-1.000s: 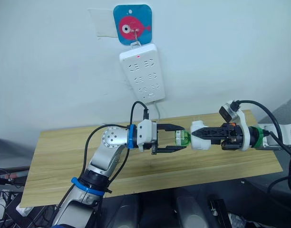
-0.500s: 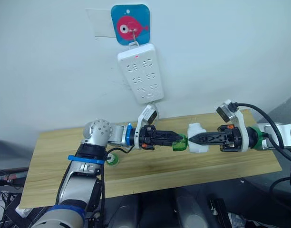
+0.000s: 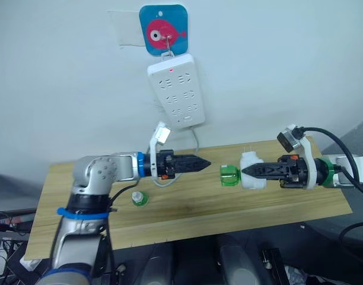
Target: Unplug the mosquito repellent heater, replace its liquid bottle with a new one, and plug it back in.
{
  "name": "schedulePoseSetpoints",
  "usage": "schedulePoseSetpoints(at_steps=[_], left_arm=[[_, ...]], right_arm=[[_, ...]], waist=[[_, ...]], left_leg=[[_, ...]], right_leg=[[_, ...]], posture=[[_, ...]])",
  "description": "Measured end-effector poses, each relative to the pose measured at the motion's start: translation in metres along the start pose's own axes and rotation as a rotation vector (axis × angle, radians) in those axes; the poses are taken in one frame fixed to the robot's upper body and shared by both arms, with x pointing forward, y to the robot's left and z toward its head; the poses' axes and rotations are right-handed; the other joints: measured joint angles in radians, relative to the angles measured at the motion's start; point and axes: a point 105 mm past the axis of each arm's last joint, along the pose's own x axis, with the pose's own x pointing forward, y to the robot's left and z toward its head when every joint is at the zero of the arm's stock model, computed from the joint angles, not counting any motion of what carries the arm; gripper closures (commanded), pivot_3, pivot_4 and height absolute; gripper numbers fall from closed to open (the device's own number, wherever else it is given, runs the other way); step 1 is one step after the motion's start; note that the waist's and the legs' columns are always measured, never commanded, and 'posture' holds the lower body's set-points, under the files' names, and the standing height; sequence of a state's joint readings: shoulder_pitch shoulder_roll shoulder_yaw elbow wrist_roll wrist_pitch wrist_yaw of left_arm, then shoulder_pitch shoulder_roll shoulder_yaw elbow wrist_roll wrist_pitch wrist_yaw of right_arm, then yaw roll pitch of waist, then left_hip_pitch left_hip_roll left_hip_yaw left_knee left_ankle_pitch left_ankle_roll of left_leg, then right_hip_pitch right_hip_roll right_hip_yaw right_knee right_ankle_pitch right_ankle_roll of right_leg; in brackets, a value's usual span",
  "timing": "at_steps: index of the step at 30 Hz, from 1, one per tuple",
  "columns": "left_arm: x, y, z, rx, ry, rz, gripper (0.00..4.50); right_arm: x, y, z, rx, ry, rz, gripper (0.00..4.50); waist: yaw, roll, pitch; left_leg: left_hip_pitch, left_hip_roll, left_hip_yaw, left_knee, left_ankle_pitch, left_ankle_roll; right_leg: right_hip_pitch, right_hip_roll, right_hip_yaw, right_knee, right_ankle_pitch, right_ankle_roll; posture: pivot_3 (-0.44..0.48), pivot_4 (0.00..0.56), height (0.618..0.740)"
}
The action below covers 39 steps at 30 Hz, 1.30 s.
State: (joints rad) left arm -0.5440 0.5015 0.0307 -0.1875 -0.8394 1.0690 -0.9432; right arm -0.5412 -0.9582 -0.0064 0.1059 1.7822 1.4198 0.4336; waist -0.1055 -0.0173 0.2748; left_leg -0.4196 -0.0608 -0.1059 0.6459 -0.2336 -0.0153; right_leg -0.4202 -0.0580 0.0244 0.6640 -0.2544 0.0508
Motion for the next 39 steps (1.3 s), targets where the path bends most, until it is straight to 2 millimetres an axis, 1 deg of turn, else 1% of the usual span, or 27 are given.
schedulePoseSetpoints(at_steps=[1,3,5,6,7,8,10,14,17,20,24,30,33,34,36,37,38,39], left_arm=[[-0.003,-0.009,-0.001,0.172,-0.005,-0.009,0.04],[-0.004,-0.024,-0.009,0.418,-0.019,-0.061,0.04],[-0.004,-0.032,-0.018,0.648,-0.050,-0.088,0.04],[-0.002,-0.034,-0.019,0.755,-0.073,-0.091,0.04],[-0.001,-0.035,-0.018,0.835,-0.095,-0.089,0.04],[-0.001,-0.036,-0.018,0.961,-0.126,-0.085,0.04],[0.001,-0.033,-0.020,1.111,-0.149,-0.067,0.04],[0.011,-0.021,-0.026,1.330,-0.180,-0.051,0.04],[0.020,-0.017,-0.027,1.423,-0.199,-0.063,0.04],[0.025,-0.014,-0.028,1.451,-0.211,-0.061,0.04],[0.034,-0.015,-0.024,1.486,-0.242,-0.076,0.04],[0.036,-0.016,-0.020,1.508,-0.275,-0.062,0.04],[0.037,-0.016,-0.020,1.525,-0.268,-0.077,0.60],[0.036,-0.016,-0.019,1.528,-0.269,-0.079,0.88],[0.037,-0.017,-0.020,1.523,-0.272,-0.086,1.60],[0.037,-0.017,-0.020,1.520,-0.276,-0.084,1.85],[0.036,-0.017,-0.020,1.520,-0.273,-0.087,2.18],[0.036,-0.017,-0.020,1.520,-0.271,-0.089,2.24]], right_arm=[[-0.002,-0.002,0.002,0.017,-0.013,0.000,1.45],[-0.005,-0.005,0.004,0.042,-0.029,0.003,1.45],[-0.004,-0.006,0.006,0.058,-0.031,0.018,1.45],[-0.003,-0.006,0.007,0.061,-0.030,0.024,1.45],[-0.002,-0.006,0.007,0.061,-0.026,0.029,1.45],[0.001,-0.006,0.006,0.060,-0.017,0.035,1.45],[0.004,-0.004,0.007,0.060,-0.007,0.050,1.45],[0.008,0.000,0.007,0.052,0.012,0.076,1.45],[0.013,0.004,0.006,0.054,0.025,0.103,1.45],[0.016,0.009,0.005,0.050,0.031,0.123,1.45],[0.024,0.018,0.002,0.023,0.048,0.141,1.45],[0.025,0.018,0.003,0.020,0.030,0.136,1.45],[0.025,0.018,0.003,0.019,0.026,0.135,1.45],[0.025,0.018,0.003,0.019,0.026,0.134,1.45],[0.025,0.018,0.003,0.019,0.026,0.134,1.45],[0.026,0.017,0.003,0.021,0.029,0.131,1.45],[0.026,0.017,0.002,0.023,0.032,0.130,1.45],[0.026,0.016,0.002,0.025,0.033,0.129,1.45]], waist=[[0.000,0.001,-0.001],[0.007,0.001,-0.001],[0.018,0.001,-0.001],[0.024,0.001,-0.001],[0.026,0.001,-0.001],[0.031,0.001,-0.002],[0.039,0.001,-0.002],[0.050,0.000,-0.002],[0.048,0.000,-0.002],[0.047,0.000,-0.002],[0.042,0.001,-0.002],[0.033,0.001,-0.002],[0.031,0.001,-0.002],[0.030,0.001,-0.002],[0.027,0.001,-0.002],[0.026,0.001,-0.002],[0.024,0.001,-0.002],[0.023,0.001,-0.002]], left_leg=[[0.000,0.000,0.002,-0.001,0.000,0.000],[0.001,0.000,0.005,-0.001,0.000,0.000],[0.001,0.001,0.008,0.000,-0.002,0.004],[0.001,0.001,0.009,0.001,-0.002,0.004],[0.001,0.001,0.009,0.001,-0.002,0.004],[0.001,0.001,0.010,0.002,-0.002,0.005],[0.001,0.001,0.013,0.002,-0.003,0.005],[0.000,0.001,0.014,0.004,-0.004,0.007],[-0.001,0.001,0.015,0.005,-0.005,0.009],[-0.001,0.001,0.015,0.007,-0.005,0.009],[-0.003,0.001,0.013,0.014,-0.007,0.012],[-0.005,0.001,0.013,0.016,-0.008,0.014],[-0.005,0.001,0.013,0.016,-0.008,0.014],[-0.005,0.001,0.013,0.016,-0.008,0.014],[-0.005,0.001,0.013,0.016,-0.008,0.014],[-0.005,0.001,0.013,0.016,-0.008,0.014],[-0.005,0.001,0.012,0.016,-0.008,0.014],[-0.005,0.001,0.012,0.016,-0.008,0.014]], right_leg=[[0.000,0.000,0.001,0.000,0.000,0.000],[0.000,0.001,0.005,-0.001,0.001,0.000],[0.000,0.002,0.011,-0.001,0.003,0.001],[0.000,0.002,0.013,-0.002,0.004,0.002],[0.000,0.002,0.014,-0.002,0.005,0.003],[0.000,0.002,0.014,-0.003,0.006,0.004],[0.000,0.002,0.014,-0.004,0.007,0.006],[-0.001,0.002,0.015,-0.005,0.008,0.008],[-0.001,0.001,0.016,-0.005,0.009,0.008],[-0.001,0.002,0.016,-0.003,0.009,0.008],[-0.001,0.002,0.015,-0.001,0.009,0.008],[-0.001,0.002,0.015,-0.001,0.009,0.009],[-0.001,0.002,0.015,-0.001,0.009,0.009],[-0.001,0.002,0.015,-0.002,0.009,0.009],[-0.001,0.002,0.015,-0.002,0.009,0.009],[-0.001,0.002,0.015,-0.002,0.009,0.009],[-0.001,0.002,0.015,-0.002,0.009,0.009],[-0.001,0.002,0.015,-0.002,0.009,0.009]], posture=[[-0.157,0.210,0.740],[-0.151,0.217,0.740],[-0.151,0.217,0.740],[-0.151,0.217,0.740],[-0.143,0.225,0.740],[-0.142,0.229,0.740],[-0.142,0.229,0.740],[-0.152,0.240,0.740],[-0.155,0.242,0.740],[-0.162,0.248,0.740],[-0.167,0.247,0.740],[-0.169,0.249,0.740],[-0.169,0.249,0.740],[-0.169,0.249,0.740],[-0.172,0.253,0.740],[-0.172,0.253,0.740],[-0.172,0.253,0.740],[-0.172,0.253,0.740]])
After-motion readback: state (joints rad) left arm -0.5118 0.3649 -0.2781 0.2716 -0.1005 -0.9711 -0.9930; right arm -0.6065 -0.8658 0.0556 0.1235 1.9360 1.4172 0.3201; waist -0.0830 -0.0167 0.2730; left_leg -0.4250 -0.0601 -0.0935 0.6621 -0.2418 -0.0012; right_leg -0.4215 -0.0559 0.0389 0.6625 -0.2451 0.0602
